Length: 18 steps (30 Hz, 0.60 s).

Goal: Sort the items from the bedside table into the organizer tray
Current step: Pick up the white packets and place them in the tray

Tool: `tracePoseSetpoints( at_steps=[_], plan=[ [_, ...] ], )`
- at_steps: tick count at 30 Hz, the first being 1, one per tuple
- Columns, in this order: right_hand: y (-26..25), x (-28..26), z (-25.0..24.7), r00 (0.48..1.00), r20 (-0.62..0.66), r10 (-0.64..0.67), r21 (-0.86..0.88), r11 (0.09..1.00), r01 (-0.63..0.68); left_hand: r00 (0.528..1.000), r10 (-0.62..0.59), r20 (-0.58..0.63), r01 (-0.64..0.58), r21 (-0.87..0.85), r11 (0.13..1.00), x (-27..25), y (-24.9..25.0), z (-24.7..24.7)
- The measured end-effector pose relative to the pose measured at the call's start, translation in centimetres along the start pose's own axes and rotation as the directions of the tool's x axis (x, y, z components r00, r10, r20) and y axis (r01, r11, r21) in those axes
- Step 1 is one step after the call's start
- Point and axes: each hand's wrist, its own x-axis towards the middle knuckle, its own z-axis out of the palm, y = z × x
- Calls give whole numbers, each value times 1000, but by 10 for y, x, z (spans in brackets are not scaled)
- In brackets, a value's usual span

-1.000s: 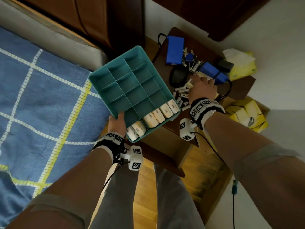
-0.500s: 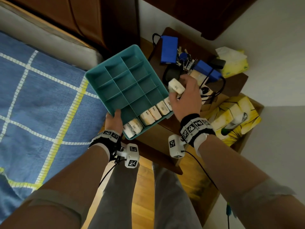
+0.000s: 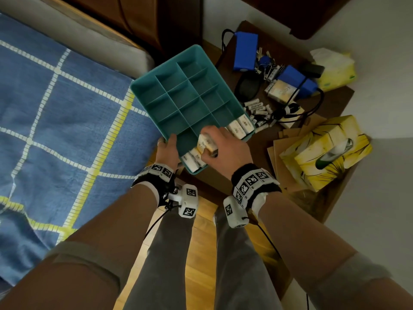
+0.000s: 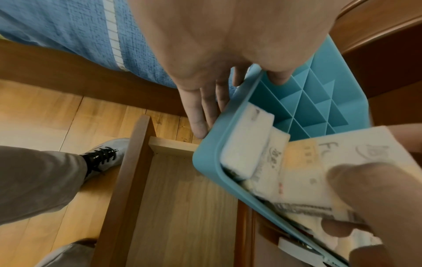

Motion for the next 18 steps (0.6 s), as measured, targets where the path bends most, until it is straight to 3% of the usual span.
tracePoseSetpoints(
  at_steps=[9, 15, 18],
  plan=[
    [-1, -4, -6, 981, 185, -59, -53, 996, 70, 999, -14, 40, 16, -68, 998, -10, 0, -6],
    [-9, 5, 1, 962, 273, 4, -200, 978, 52, 999, -4, 39, 6, -48, 999, -11, -6, -4],
    [-11, 10, 2, 941, 339, 18, -169, 985, 42, 999, -9, 40, 10, -38, 999, -9, -10, -5]
  ],
)
